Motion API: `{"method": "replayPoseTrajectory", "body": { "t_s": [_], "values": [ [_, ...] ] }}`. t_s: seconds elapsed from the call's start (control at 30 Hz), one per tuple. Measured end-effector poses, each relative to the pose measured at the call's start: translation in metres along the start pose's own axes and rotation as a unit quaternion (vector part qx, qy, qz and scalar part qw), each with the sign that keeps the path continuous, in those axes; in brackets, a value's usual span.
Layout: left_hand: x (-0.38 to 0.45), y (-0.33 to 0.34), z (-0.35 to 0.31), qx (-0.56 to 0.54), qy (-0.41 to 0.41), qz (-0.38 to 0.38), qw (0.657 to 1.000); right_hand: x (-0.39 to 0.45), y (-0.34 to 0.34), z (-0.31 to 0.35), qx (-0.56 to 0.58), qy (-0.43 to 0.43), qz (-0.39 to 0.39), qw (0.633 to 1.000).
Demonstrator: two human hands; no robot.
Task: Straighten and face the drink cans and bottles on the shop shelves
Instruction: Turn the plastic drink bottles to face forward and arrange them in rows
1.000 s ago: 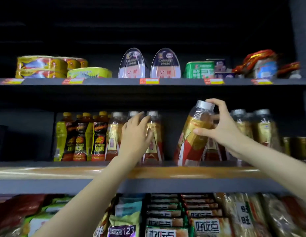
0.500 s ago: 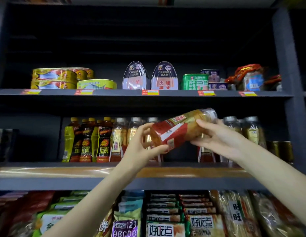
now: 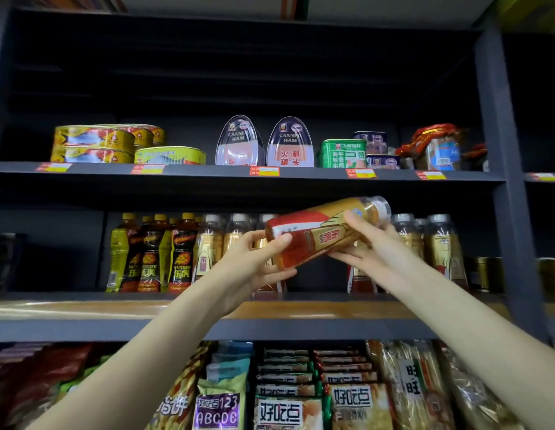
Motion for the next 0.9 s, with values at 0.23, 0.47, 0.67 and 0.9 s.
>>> {"method": "replayPoseTrajectory", "body": {
  "t_s": [0.23, 0.47, 0.67, 0.9],
  "values": [
    [-0.009, 0.005, -0.031, 0.369, 0.248, -0.008, 0.896, -0.008, -0.004, -0.008, 0.048, 0.113, 0.024, 0.992],
    [0.001, -0.001, -0.012, 0.22, 0.105, -0.015, 0.97, 0.002, -0.001, -0.012, -0.006, 0.039, -0.008, 0.999],
    [0.002, -0.006, 0.009, -0.012, 0.022, -0.019, 0.999, 0.006, 0.003, -0.007, -0.059, -0.02, 0.08, 0.995],
    [-0.009, 0.001, -0.031, 0.353, 0.302, -0.061, 0.883, 0.018, 0.004, -0.042, 0.09, 0.127, 0.043, 0.987]
  ]
}}
Point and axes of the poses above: each hand's wrist, its own x-axis towards the middle knuckle, its own y-axis out of the palm, z = x × y, the point moved 5 cm from there along x, towards the middle knuckle, and after that the axes turned 2 degrees about x, right-handed, at the moved point
